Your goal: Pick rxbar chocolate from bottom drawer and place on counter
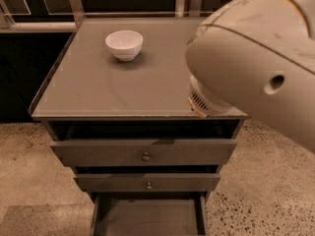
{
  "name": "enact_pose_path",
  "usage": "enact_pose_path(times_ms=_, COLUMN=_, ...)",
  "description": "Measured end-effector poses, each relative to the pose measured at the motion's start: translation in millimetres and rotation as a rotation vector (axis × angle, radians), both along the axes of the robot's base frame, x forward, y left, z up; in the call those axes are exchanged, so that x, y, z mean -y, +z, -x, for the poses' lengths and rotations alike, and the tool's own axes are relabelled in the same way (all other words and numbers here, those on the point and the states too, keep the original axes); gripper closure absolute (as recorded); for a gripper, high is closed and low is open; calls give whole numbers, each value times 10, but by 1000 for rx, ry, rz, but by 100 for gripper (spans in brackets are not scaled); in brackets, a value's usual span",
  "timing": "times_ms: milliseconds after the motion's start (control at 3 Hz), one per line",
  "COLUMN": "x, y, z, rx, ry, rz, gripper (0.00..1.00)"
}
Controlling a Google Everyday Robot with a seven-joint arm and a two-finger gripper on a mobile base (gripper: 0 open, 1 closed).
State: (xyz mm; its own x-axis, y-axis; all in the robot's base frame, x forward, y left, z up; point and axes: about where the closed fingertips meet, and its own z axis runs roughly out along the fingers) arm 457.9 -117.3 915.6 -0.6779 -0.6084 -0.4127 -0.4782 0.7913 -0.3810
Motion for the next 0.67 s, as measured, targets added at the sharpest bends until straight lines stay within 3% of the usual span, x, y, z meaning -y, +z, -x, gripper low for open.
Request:
enact_pose_path(times_ms=333, x=22, y=-8, z=-326, rx=14, ry=44, rz=-24, gripper=100)
enact_pose_path(times_ms=667, x=126, y=-384, z=-732, rx=1, ry=102, rz=-119, gripper=100)
